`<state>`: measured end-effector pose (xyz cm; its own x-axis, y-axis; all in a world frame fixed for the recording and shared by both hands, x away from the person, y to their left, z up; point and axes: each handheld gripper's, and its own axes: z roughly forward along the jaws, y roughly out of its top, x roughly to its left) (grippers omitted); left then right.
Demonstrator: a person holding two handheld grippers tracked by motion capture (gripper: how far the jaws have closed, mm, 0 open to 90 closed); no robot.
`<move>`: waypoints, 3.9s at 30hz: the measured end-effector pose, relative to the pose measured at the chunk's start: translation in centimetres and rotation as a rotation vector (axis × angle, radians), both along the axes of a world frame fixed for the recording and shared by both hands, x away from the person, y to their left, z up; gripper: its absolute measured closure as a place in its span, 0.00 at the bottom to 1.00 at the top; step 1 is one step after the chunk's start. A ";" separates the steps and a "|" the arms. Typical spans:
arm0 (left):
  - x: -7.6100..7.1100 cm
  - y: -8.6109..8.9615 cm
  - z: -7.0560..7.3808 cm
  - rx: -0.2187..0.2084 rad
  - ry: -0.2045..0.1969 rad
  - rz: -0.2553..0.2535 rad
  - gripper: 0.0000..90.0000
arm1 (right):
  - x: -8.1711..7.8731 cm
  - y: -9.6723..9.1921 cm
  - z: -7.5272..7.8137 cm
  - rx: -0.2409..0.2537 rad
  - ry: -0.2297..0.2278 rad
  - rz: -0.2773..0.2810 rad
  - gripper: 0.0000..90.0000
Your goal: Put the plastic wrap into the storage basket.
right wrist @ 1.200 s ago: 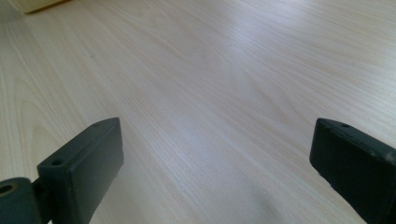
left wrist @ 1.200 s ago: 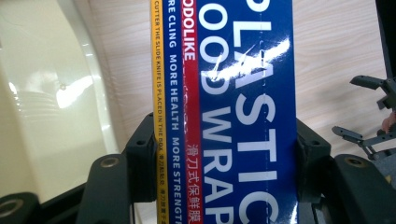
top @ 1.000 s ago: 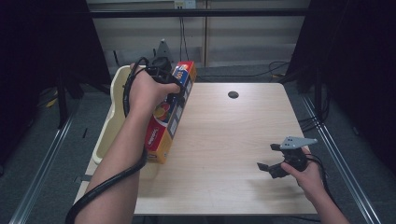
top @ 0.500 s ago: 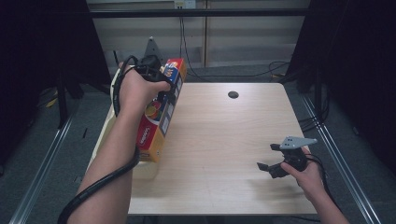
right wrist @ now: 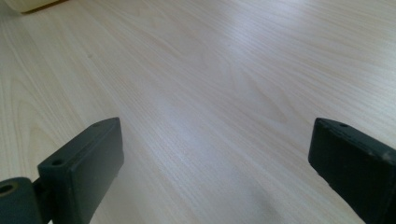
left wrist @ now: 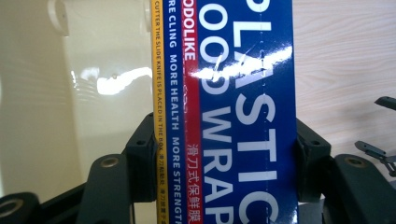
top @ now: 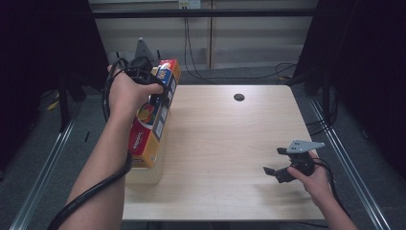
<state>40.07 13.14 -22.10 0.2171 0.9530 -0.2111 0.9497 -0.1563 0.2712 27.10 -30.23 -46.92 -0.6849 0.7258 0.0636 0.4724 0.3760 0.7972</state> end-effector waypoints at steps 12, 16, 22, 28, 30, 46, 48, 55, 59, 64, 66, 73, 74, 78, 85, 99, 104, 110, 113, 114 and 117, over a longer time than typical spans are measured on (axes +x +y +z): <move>-0.2 1.5 0.4 0.003 -0.008 0.037 0.45 | 0.1 -0.1 0.0 -0.005 -0.005 -0.010 0.03; -0.2 1.9 0.5 0.005 -0.013 0.042 0.45 | 0.1 -0.1 0.0 -0.004 -0.003 -0.005 0.03; -0.2 2.5 0.1 0.005 -0.013 0.056 0.45 | 0.0 -0.1 0.0 -0.004 -0.004 -0.007 0.03; -0.2 3.3 -0.7 0.012 0.003 0.080 0.45 | 0.0 0.0 0.0 -0.006 -0.003 -0.010 0.03; -0.1 3.5 -0.9 0.016 0.004 0.079 0.45 | 0.0 0.0 0.0 -0.006 -0.001 -0.010 0.03; -0.4 4.5 -2.5 0.020 0.030 0.091 0.45 | 0.1 0.1 0.0 -0.007 -0.001 -0.004 0.04; -0.4 4.6 -2.8 0.017 0.031 0.092 0.45 | 0.1 0.2 0.0 -0.008 -0.004 -0.006 0.03; -0.4 4.8 -3.5 0.019 0.038 0.095 0.45 | 0.3 0.5 0.0 -0.008 -0.003 0.003 0.03; -0.5 5.1 -4.0 0.012 0.050 0.106 0.45 | 0.4 0.6 0.0 -0.008 -0.002 0.009 0.04; -0.5 5.3 -4.8 0.018 0.057 0.106 0.45 | 0.5 0.8 0.0 -0.007 -0.003 0.016 0.04; -0.4 5.4 -5.0 0.021 0.057 0.101 0.45 | 0.6 0.8 0.0 -0.009 -0.004 0.016 0.04; -0.3 5.8 -5.8 0.018 0.073 0.112 0.45 | 0.6 0.9 0.0 -0.009 0.002 0.024 0.04; -0.3 5.9 -5.9 0.018 0.073 0.117 0.45 | 0.6 0.9 0.0 -0.009 0.002 0.025 0.04; -0.3 6.0 -6.3 0.024 0.079 0.123 0.45 | 0.7 0.9 0.0 -0.012 0.002 0.023 0.04; -0.3 6.1 -6.8 0.018 0.086 0.120 0.45 | 0.7 1.0 -0.1 -0.014 -0.002 0.021 0.04; 0.0 5.8 -7.8 0.016 0.102 0.113 0.45 | 0.5 1.1 -0.2 -0.023 -0.001 0.022 0.04; 0.2 5.8 -8.2 0.019 0.114 0.110 0.45 | 0.2 0.9 -0.1 -0.023 -0.001 0.013 0.04; 0.6 5.7 -9.0 0.022 0.117 0.112 0.45 | 0.3 0.9 -0.2 -0.024 -0.003 0.017 0.04; 0.8 5.6 -9.3 0.024 0.115 0.113 0.45 | 0.4 1.0 -0.1 -0.024 -0.003 0.016 0.04; 0.8 5.6 -9.5 0.013 0.120 0.120 0.45 | 0.4 1.1 -0.1 -0.023 -0.002 0.015 0.04; 0.9 5.6 -9.9 0.023 0.121 0.115 0.44 | 0.7 1.3 -0.2 -0.024 0.000 0.025 0.04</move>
